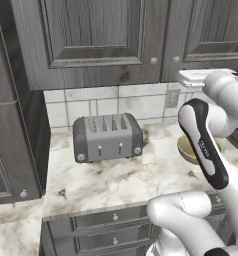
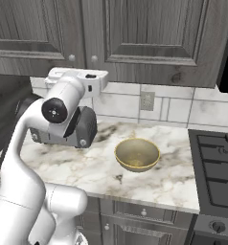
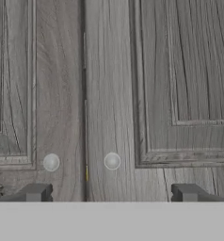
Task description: Open the cabinet. Pick the banana and pear from the cabinet and place them into the bowl. Then close the cabinet.
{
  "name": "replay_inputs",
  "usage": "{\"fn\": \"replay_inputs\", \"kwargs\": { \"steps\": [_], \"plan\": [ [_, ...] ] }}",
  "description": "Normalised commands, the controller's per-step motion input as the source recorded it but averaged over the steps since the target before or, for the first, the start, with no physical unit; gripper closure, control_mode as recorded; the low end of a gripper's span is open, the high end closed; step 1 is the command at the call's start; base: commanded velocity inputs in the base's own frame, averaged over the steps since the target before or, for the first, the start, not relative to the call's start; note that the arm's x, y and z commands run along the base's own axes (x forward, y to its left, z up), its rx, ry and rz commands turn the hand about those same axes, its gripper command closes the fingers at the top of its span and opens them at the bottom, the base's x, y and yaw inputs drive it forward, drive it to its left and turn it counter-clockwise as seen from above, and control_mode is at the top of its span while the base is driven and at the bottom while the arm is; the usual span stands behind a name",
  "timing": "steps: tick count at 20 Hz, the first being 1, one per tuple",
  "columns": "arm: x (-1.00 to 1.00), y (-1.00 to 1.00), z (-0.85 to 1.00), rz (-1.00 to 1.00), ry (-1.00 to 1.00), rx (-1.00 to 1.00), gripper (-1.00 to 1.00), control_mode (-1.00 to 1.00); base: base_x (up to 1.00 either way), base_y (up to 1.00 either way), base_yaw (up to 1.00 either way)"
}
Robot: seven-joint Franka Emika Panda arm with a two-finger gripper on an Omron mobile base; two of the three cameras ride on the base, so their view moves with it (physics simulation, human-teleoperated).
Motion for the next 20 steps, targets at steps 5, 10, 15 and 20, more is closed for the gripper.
{"fn": "replay_inputs", "kwargs": {
  "steps": [5,10,15,20],
  "plan": [
    [0.57,0.00,0.00,0.00,0.07,0.00,-1.00,-1.00,0.00,0.00,0.00],
    [0.55,0.00,0.00,0.00,0.05,0.00,-1.00,-1.00,0.00,0.00,0.00],
    [0.62,0.00,-0.01,0.00,0.03,0.00,-1.00,-1.00,0.00,0.00,0.00],
    [0.74,0.00,-0.07,0.00,0.01,0.01,-1.00,-1.00,0.00,0.00,0.00]
  ]
}}
